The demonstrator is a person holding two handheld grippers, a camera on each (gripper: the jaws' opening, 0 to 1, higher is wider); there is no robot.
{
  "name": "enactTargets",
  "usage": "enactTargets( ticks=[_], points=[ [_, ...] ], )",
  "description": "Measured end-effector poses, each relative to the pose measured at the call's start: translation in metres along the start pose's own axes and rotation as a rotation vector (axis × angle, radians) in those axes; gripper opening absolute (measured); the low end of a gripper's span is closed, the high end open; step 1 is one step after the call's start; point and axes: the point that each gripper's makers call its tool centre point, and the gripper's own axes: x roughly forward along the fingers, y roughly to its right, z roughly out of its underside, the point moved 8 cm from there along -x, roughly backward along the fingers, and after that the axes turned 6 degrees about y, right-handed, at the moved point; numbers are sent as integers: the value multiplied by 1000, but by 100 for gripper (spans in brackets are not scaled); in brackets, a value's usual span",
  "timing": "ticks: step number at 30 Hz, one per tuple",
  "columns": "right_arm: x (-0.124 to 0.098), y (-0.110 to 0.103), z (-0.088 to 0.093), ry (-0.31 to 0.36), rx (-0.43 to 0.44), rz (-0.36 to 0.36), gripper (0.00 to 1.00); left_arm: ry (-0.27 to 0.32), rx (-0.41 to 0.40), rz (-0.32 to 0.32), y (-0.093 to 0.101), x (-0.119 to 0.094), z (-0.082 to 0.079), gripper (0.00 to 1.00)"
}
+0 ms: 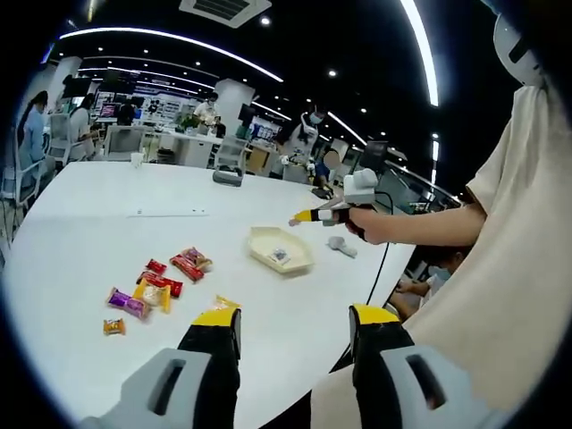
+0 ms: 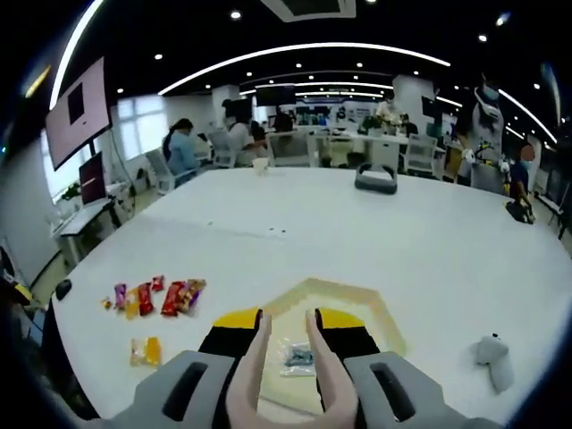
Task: Place the target food into the container with the food tongs after gripping and lifting it, then release it inside without dropping or visibly crushing the food.
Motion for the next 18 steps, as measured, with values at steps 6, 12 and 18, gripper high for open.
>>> enactTargets(
  ticks=[6, 12, 18],
  points=[
    [9, -23, 1, -11, -14, -51, 22, 2, -6, -8, -2, -4, 2, 48],
    [19, -49, 3, -19, -17, -102, 23, 6, -11, -14, -4, -7, 3, 48],
    [27, -73, 8, -35, -22, -151, 23, 8, -19, -22, -7, -13, 6, 48]
  ],
)
